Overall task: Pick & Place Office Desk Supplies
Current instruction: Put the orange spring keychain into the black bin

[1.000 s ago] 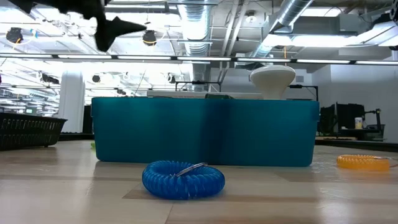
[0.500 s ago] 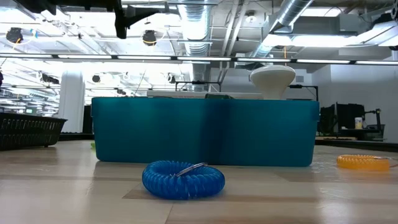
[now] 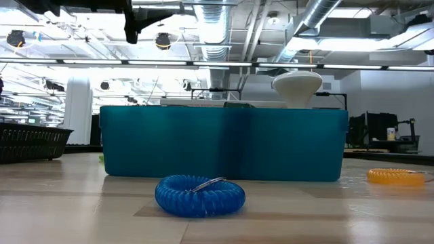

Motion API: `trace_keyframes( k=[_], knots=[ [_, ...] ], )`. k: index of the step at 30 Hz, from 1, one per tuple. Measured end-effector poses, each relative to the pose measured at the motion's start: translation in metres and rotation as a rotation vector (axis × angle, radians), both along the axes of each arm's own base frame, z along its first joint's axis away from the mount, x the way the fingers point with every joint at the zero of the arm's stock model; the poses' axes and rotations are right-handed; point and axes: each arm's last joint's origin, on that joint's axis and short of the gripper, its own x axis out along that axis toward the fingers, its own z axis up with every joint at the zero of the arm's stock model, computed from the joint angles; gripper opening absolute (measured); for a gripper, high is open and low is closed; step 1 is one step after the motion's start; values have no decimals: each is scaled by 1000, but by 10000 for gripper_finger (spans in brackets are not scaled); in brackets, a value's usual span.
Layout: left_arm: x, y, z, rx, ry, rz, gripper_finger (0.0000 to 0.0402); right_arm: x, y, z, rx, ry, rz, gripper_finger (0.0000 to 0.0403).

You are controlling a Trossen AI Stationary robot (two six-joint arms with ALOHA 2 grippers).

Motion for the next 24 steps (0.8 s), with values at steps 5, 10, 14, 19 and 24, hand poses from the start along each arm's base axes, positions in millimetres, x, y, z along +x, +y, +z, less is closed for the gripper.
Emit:
trace_keyframes(
  k=[5, 10, 14, 19, 24],
  knots=[
    [0, 0, 0, -28, 2, -20, 273, 17, -2, -15, 22, 119, -7, 191],
    [0, -1, -1, -49, 9, -36, 273, 28, 3, -16, 3, 148, -30, 191],
    [1, -2, -2, -49, 15, -43, 273, 30, 7, -13, -15, 193, -87, 181],
    [1, -2, -2, -48, 18, -45, 273, 32, 14, -8, -27, 227, -130, 157],
    [1, -3, -2, -48, 18, -57, 273, 30, 32, -7, -34, 227, -162, 133]
  ],
)
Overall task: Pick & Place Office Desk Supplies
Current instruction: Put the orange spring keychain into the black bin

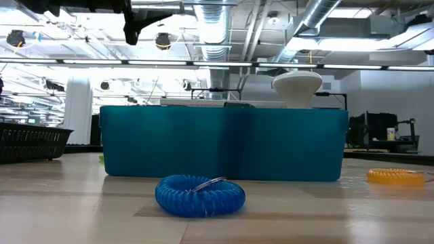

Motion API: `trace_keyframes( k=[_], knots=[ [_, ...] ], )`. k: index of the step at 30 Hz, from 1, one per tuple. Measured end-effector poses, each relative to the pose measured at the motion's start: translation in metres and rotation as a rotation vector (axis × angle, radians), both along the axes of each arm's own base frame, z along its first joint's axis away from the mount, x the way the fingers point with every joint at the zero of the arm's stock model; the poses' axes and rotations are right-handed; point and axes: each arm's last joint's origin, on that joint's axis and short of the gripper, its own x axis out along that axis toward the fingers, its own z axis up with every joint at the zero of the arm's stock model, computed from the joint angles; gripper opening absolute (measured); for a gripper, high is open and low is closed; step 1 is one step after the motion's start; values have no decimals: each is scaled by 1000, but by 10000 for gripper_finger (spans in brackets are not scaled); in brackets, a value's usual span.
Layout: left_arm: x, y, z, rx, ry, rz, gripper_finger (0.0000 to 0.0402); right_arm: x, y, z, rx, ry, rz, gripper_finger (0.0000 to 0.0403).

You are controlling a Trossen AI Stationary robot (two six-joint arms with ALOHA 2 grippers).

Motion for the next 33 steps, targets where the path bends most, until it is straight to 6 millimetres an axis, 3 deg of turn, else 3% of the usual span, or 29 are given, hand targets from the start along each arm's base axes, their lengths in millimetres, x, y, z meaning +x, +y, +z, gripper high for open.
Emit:
trace_keyframes(
  k=[8, 14, 33],
  knots=[
    [0, -3, 0, 0, 3, -16, 273, 6, 30, 6, -78, 11, -28, 134],
    [0, -3, -1, -1, 8, -20, 273, 4, 28, -2, -237, 128, -22, 139],
    [0, -6, -2, -47, 14, -106, 273, 13, 36, -45, -321, 182, -29, 139]
  ],
)
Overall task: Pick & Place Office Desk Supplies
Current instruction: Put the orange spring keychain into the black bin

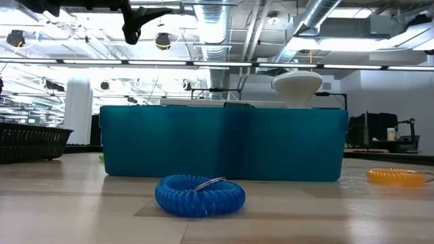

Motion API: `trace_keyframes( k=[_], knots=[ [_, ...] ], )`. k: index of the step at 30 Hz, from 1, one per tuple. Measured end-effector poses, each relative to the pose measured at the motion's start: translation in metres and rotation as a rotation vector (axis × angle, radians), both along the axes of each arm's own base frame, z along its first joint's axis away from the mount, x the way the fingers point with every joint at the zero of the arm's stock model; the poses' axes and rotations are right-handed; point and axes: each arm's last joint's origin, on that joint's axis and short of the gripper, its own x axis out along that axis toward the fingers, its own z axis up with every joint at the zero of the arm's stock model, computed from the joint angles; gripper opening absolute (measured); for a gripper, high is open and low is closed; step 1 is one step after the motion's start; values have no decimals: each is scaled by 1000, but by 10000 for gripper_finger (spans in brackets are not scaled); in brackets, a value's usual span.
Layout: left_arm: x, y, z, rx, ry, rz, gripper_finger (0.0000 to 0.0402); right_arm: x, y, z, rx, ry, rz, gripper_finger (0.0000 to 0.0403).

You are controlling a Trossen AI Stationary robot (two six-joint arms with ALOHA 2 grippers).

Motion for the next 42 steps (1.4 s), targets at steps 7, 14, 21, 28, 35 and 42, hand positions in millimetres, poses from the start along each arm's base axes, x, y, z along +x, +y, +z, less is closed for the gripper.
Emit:
trace_keyframes(
  k=[7, 14, 21, 28, 35, 42],
  knots=[
    [0, -1, -1, 1, 7, -18, 273, 2, 3, -9, -13, 11, 13, 137],
    [0, -1, -1, 2, 11, -18, 273, 4, 1, -11, -9, 32, 48, 75],
    [0, -1, -1, 11, 12, -18, 273, 2, 4, -9, -9, 32, 88, 10],
    [0, -2, -3, 37, 27, -75, 273, 10, 25, 49, -93, -57, 184, 4],
    [0, -16, -7, 66, 71, -170, 273, 23, 33, 139, -218, -272, 320, 2],
    [4, -36, -2, 223, -22, -116, 273, 66, -7, 186, -404, -294, 574, 1]
  ],
)
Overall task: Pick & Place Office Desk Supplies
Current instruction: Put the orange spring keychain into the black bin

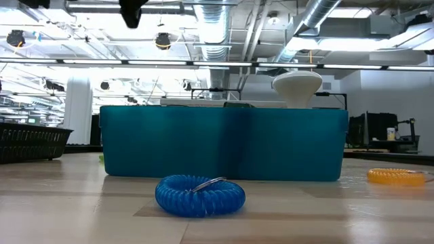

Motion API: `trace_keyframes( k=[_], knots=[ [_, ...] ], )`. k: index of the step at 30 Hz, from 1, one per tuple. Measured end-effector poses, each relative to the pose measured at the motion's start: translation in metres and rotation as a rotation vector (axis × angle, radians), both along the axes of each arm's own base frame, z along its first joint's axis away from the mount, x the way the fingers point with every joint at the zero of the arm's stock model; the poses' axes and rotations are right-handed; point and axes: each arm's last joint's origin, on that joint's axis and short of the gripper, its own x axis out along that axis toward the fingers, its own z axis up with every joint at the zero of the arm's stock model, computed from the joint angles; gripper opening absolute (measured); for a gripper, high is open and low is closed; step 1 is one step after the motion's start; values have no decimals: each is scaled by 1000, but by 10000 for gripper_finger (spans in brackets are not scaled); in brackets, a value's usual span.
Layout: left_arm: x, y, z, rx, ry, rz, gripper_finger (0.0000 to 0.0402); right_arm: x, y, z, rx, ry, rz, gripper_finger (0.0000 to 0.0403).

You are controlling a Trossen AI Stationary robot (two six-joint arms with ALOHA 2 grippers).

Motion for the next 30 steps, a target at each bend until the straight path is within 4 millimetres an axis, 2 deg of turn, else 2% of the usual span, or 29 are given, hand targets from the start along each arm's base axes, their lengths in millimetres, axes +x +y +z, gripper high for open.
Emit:
trace_keyframes(
  k=[4, 9, 14, 18, 21, 24, 30],
  knots=[
    [11, -6, 7, 93, -64, 44, 273, 27, -30, 2, -167, 103, 186, 1],
    [36, -13, 21, 214, -48, 89, 273, 49, -67, 13, -381, 127, 278, 0],
    [55, -15, 28, 197, -37, 150, 273, 65, -110, 27, -539, 155, 273, 0],
    [63, -14, 24, 100, -13, 206, 273, 84, -138, 33, -683, 139, 239, 0],
    [66, -9, 23, 5, -19, 217, 273, 100, -145, 37, -743, 117, 285, 0],
    [67, -5, 23, -17, -20, 233, 273, 112, -148, 41, -775, 84, 322, 0],
    [68, 0, 25, -22, -38, 250, 273, 123, -154, 46, -812, 61, 357, 0]
  ],
)
